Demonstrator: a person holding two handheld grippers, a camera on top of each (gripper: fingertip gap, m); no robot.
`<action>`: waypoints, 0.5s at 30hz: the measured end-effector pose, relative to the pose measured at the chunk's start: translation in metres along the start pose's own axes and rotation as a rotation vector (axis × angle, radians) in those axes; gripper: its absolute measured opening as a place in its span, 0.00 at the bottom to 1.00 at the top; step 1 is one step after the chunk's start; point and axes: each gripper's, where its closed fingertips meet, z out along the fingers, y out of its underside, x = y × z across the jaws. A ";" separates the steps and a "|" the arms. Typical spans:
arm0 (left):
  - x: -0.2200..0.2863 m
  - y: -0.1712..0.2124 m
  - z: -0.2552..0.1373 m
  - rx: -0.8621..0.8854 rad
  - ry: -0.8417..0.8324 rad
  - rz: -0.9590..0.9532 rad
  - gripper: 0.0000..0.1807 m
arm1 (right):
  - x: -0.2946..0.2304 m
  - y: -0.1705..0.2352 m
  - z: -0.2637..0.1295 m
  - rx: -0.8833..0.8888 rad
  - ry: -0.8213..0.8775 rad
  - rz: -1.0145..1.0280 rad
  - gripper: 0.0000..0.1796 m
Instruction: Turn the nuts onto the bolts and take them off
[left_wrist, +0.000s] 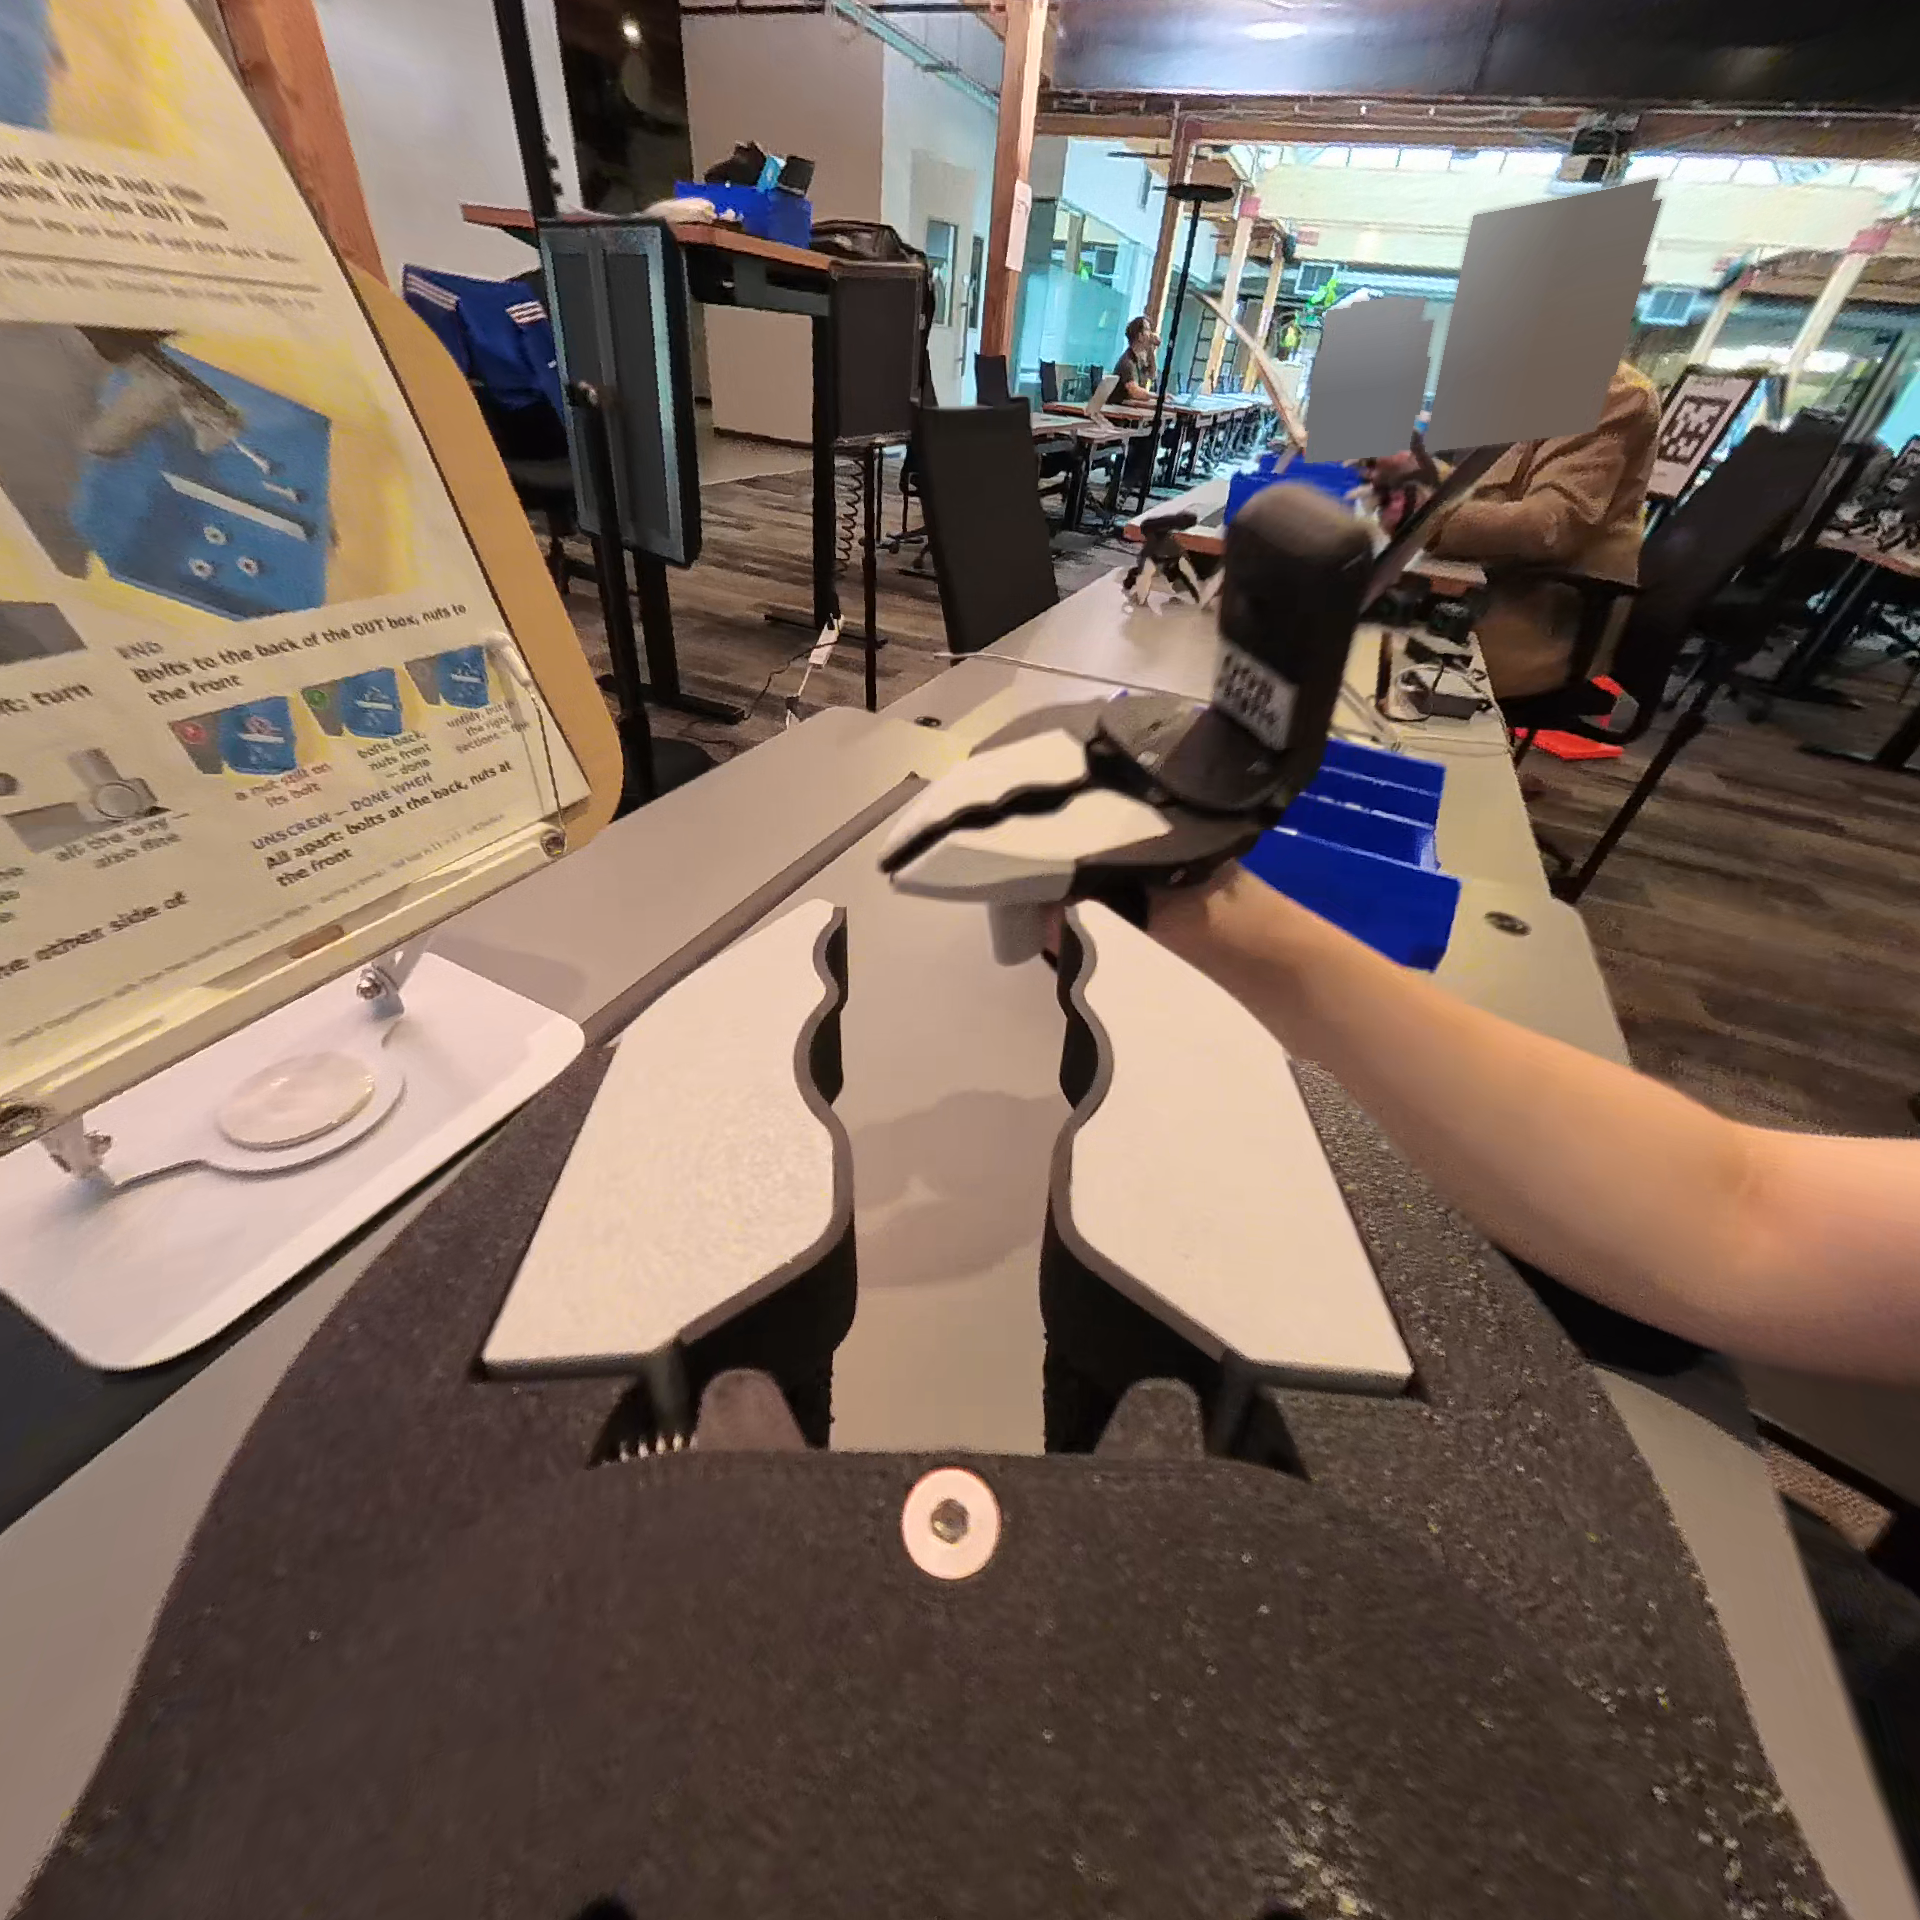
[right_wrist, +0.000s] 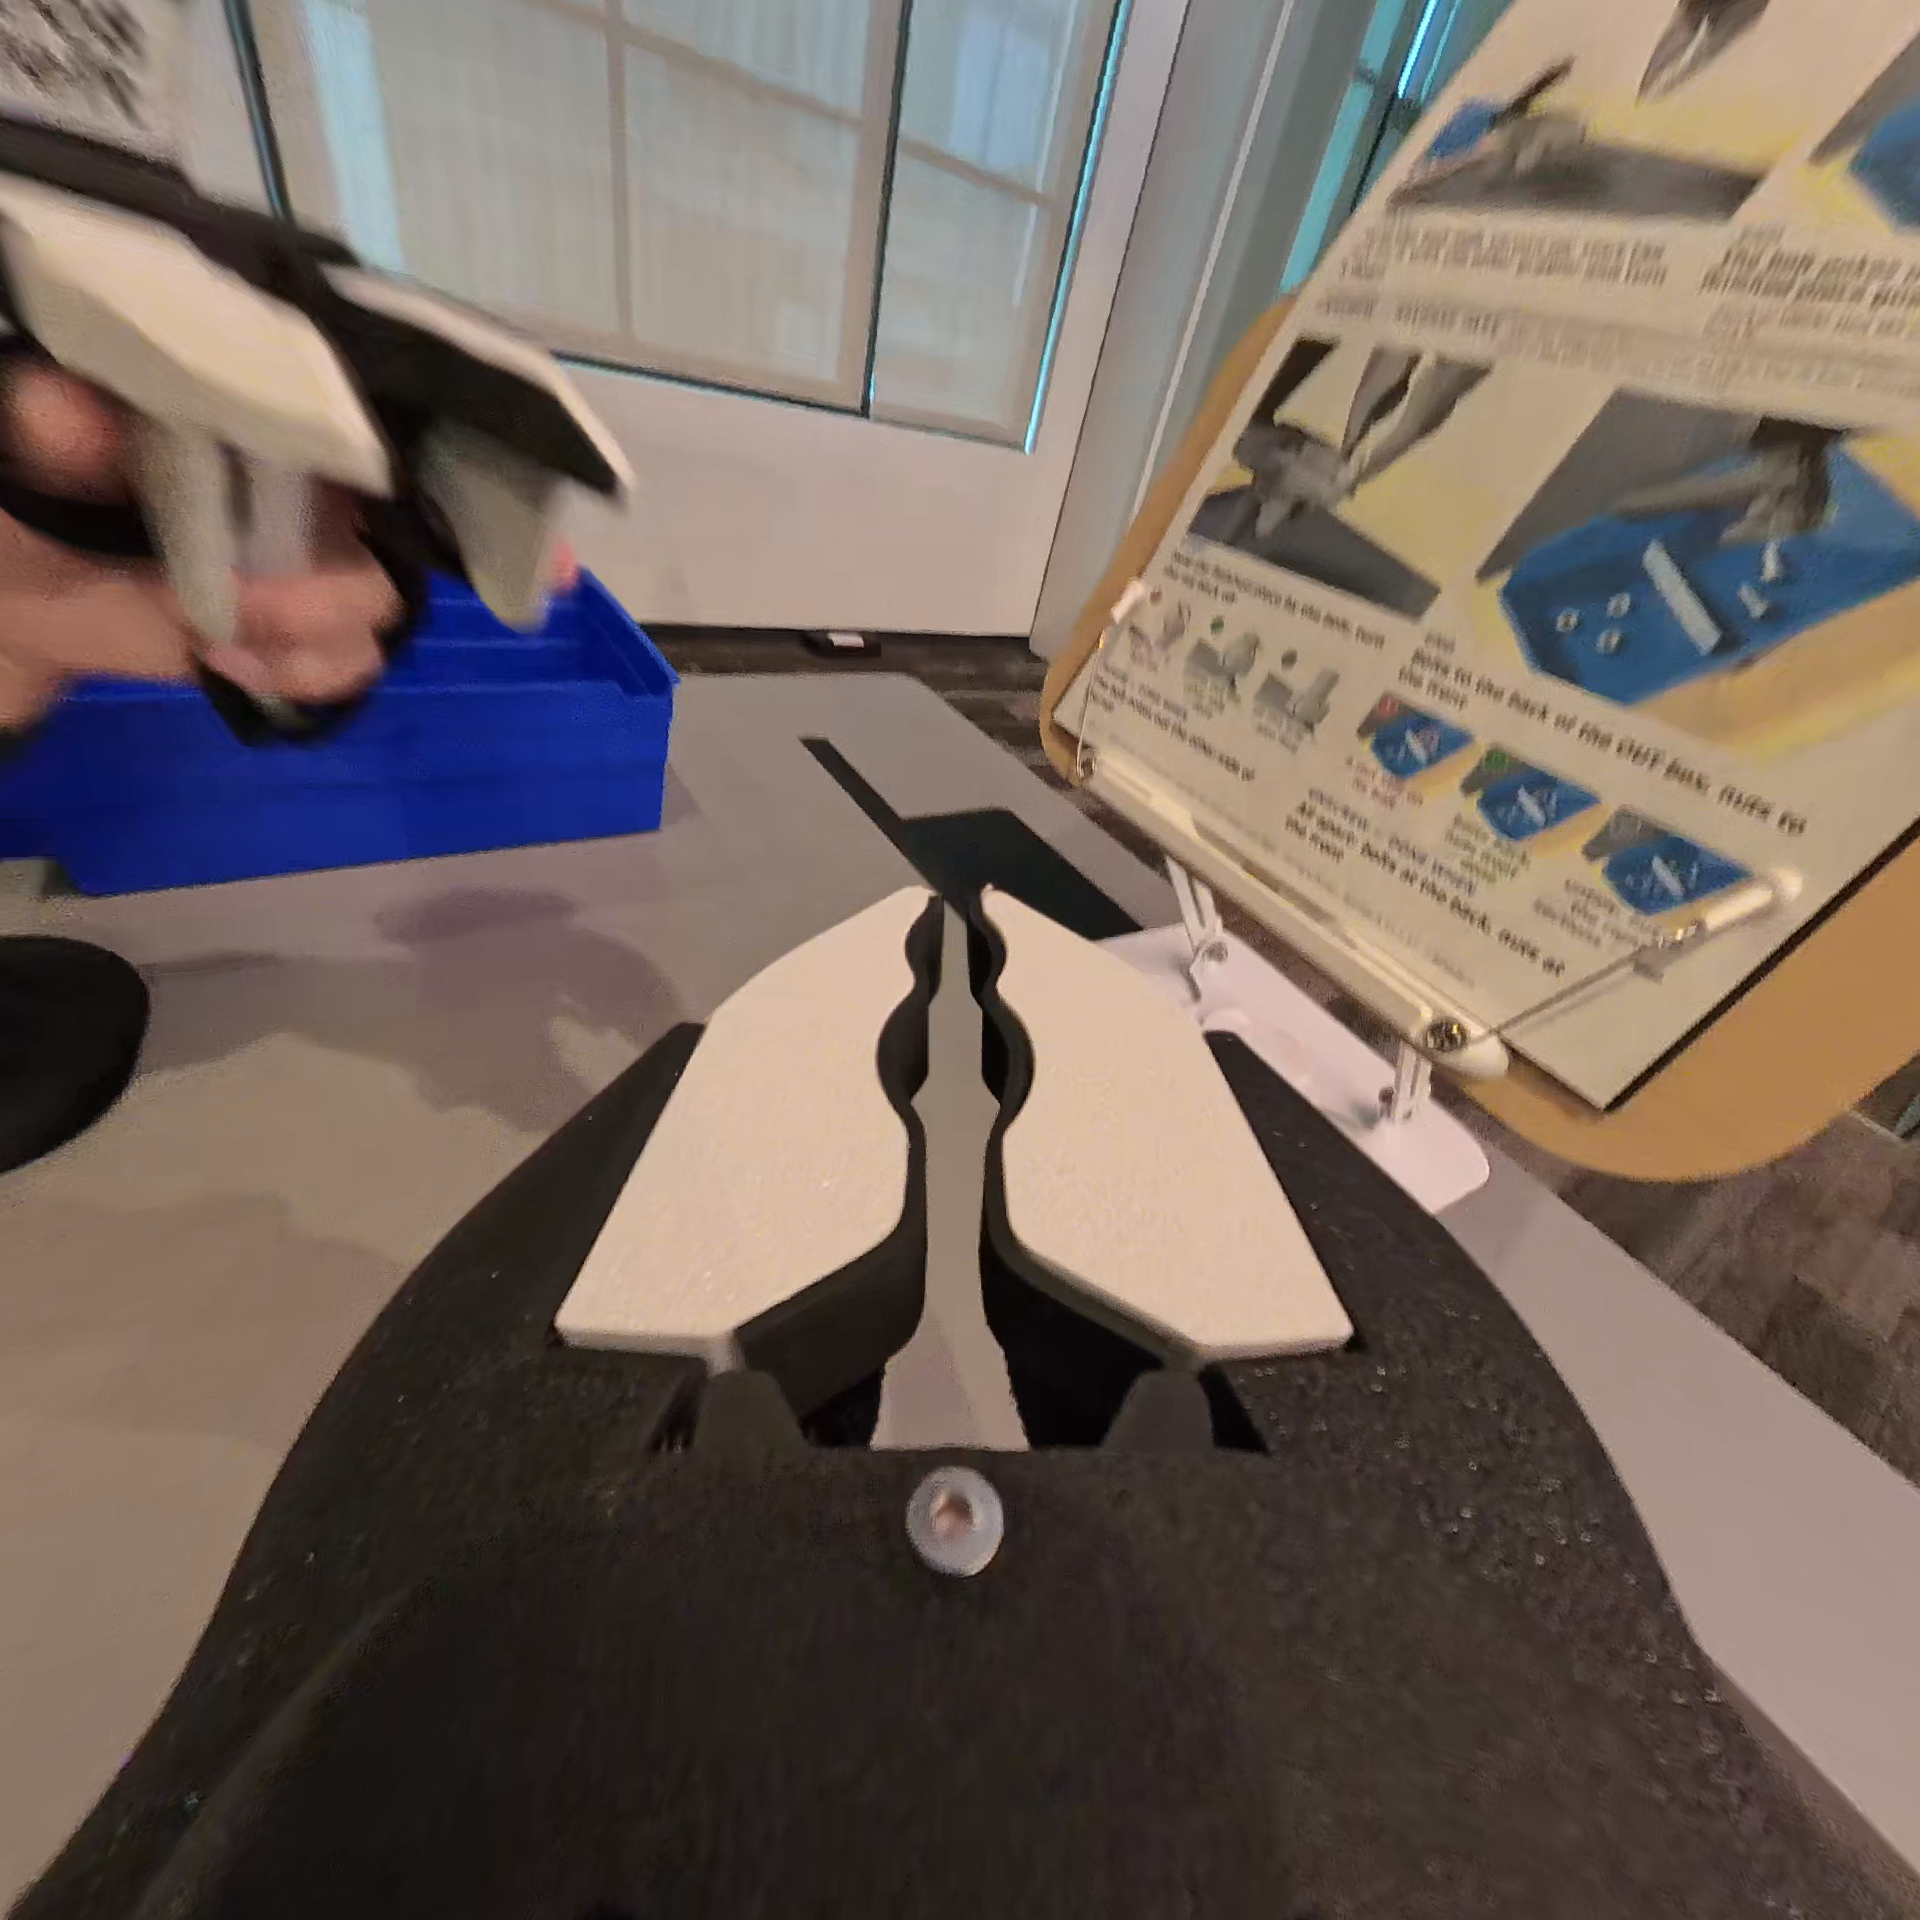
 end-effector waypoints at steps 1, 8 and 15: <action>0.002 -0.006 -0.010 -0.009 -0.019 -0.011 0.21 | 0.001 0.006 0.000 -0.009 -0.002 0.009 0.02; -0.062 0.014 -0.146 -0.436 -0.445 -0.031 0.21 | 0.010 0.020 -0.001 -0.060 -0.007 0.067 0.04; -0.155 0.124 -0.276 -0.698 -0.654 -0.585 0.15 | 0.008 0.019 -0.002 -0.085 -0.016 0.050 0.05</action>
